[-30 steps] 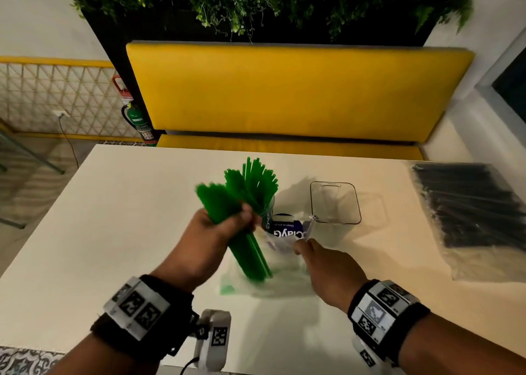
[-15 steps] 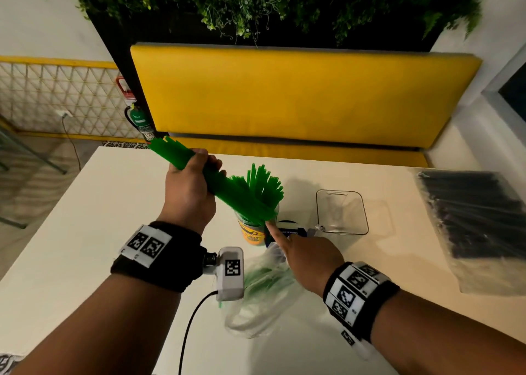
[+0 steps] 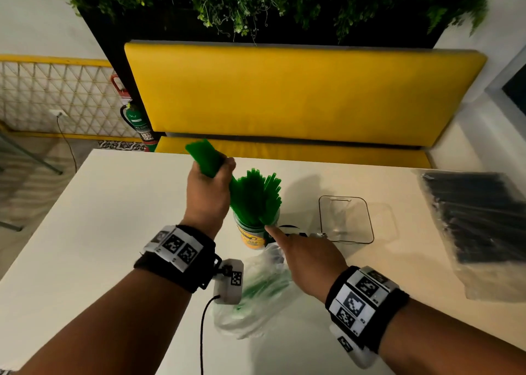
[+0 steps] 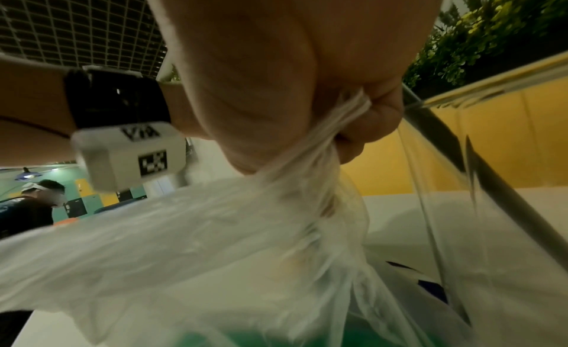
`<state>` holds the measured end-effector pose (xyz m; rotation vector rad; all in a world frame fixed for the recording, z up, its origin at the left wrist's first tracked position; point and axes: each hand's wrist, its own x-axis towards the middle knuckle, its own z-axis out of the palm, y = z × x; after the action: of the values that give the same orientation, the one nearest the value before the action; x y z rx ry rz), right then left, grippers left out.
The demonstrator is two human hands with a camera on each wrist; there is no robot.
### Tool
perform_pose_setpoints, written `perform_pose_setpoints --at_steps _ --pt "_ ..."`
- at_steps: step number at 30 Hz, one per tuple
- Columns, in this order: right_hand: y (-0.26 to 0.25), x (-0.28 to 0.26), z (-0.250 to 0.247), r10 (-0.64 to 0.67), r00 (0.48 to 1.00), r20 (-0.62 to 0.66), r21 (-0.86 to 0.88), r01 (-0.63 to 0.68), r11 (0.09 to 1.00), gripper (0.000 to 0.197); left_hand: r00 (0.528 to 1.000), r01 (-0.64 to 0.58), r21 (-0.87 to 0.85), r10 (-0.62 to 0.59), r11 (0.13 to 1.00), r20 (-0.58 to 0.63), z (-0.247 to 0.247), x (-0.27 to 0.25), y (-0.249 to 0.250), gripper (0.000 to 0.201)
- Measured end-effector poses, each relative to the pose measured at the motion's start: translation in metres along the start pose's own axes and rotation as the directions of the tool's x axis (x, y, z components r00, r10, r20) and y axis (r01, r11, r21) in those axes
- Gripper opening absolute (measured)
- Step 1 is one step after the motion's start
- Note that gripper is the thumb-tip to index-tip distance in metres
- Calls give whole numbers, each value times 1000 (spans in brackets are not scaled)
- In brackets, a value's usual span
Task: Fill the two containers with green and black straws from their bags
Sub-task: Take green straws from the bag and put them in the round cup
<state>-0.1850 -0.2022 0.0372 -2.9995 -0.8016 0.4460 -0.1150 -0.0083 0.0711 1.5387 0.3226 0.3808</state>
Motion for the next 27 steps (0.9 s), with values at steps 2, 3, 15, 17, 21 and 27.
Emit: perform_pose_setpoints --at_steps 2,3,15,17,21,27 --pt "-1 0 -3 8 1000 3 14 -8 1000 87 995 -2 179 -15 984 95 2 -5 -15 10" --pt "-1 0 -4 14 1000 9 29 -15 999 87 986 -17 272 -29 962 163 2 -7 -22 12" --pt "-4 -1 -5 42 999 -3 98 -42 994 85 762 -627 558 277 544 586 -10 -15 -13 84" --pt "-4 -1 -8 45 999 -4 98 -45 994 79 650 -757 620 141 208 747 0 -23 -24 69" --pt "-4 -2 -8 44 999 1 90 -44 995 81 673 -737 626 192 257 714 -2 -18 -19 54" --pt "-5 -3 -8 49 999 17 119 -51 992 81 708 -704 692 87 162 700 4 -24 -17 56"
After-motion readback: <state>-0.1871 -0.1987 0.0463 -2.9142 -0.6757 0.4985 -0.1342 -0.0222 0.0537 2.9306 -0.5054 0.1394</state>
